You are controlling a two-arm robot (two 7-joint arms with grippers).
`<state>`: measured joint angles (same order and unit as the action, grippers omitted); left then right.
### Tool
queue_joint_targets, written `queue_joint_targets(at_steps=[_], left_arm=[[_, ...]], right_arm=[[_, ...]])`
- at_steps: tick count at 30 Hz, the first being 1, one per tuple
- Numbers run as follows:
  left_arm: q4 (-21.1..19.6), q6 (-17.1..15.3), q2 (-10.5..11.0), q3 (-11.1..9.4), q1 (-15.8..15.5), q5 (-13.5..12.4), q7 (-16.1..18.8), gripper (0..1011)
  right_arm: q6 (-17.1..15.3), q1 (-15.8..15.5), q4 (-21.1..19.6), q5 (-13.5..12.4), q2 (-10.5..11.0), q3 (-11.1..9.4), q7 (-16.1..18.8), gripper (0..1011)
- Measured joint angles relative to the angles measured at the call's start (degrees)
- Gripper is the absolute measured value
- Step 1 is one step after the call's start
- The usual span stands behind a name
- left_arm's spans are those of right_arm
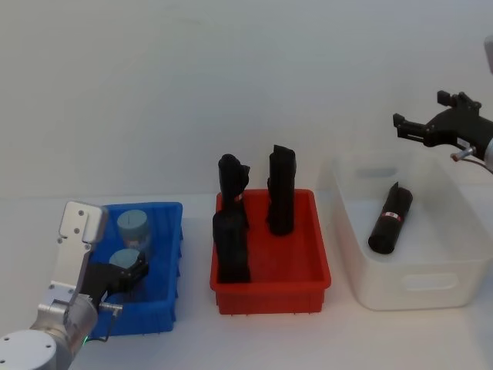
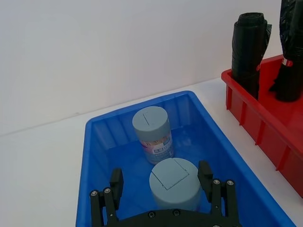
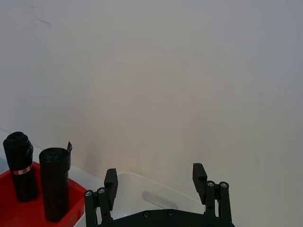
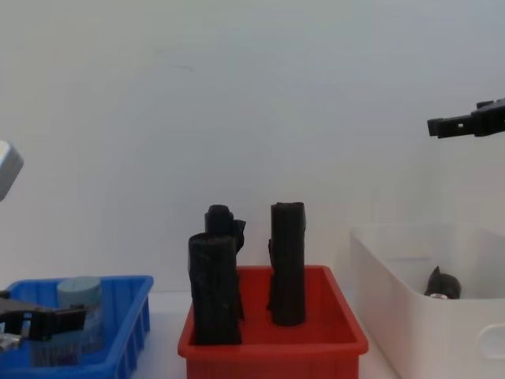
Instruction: Pick the cotton swabs from the blue box and place them into the white box.
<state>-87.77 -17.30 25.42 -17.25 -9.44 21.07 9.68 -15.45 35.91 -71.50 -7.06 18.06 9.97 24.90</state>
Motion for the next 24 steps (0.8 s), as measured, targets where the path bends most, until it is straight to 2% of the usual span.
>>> queue_joint_targets(at_steps=[6,13,24], left_arm=[[0.77,-0.28,-0.29,0.50,-0.36,1.50,-1.34,1003],[0.98,-0.57,-0.38,0.85,-0.50,1.90,-1.69,1003],[0.64,-1.46,-0.51,1.10,-0.77,0.02,-1.77,1003]], right_arm=[[0.00,0.00,0.00,0.00,0.00,0.00,0.00,1002],[0.00,0.00,0.00,0.00,0.00,0.00,0.00,1002],[0.00,0.00,0.00,0.00,0.00,0.00,0.00,1002]])
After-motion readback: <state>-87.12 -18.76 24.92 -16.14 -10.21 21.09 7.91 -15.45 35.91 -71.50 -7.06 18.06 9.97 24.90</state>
